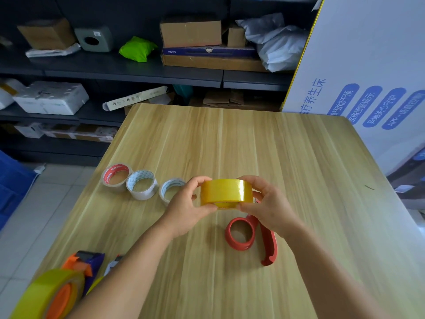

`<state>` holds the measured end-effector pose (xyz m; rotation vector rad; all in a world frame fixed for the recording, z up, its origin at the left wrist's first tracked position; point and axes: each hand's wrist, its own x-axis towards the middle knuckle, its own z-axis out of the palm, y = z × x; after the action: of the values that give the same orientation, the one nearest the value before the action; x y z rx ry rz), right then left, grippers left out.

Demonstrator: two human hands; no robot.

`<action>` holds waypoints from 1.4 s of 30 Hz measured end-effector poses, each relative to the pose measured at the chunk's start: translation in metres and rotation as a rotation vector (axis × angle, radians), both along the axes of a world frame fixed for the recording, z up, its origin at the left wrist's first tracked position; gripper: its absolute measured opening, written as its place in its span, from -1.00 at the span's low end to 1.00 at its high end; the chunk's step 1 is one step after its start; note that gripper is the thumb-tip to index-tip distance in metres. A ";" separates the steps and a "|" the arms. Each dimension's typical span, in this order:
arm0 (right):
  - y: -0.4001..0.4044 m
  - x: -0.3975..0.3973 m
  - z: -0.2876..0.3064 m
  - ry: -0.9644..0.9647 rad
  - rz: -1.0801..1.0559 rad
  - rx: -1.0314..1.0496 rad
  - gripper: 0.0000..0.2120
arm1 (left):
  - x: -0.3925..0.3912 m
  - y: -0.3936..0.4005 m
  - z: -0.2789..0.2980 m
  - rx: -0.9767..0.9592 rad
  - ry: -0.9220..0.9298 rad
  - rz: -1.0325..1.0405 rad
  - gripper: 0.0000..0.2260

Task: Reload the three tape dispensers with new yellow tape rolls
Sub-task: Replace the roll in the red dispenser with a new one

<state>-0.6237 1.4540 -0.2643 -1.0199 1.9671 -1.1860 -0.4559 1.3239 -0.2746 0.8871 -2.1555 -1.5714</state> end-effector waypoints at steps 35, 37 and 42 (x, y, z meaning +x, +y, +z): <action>-0.002 0.055 0.001 -0.351 -0.241 -0.007 -0.57 | -0.009 0.012 -0.001 -0.192 0.006 0.082 -0.58; -0.001 0.055 -0.001 -0.296 -0.213 0.011 -0.55 | -0.012 0.010 0.002 -0.283 -0.047 0.076 -0.62; 0.002 0.054 -0.005 -0.232 -0.199 0.031 -0.55 | -0.014 0.012 0.001 -0.273 -0.047 0.185 -0.78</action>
<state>-0.5699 1.4558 -0.2695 -0.6491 1.9270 -1.3123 -0.4702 1.3358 -0.2734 1.0062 -2.1810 -1.1474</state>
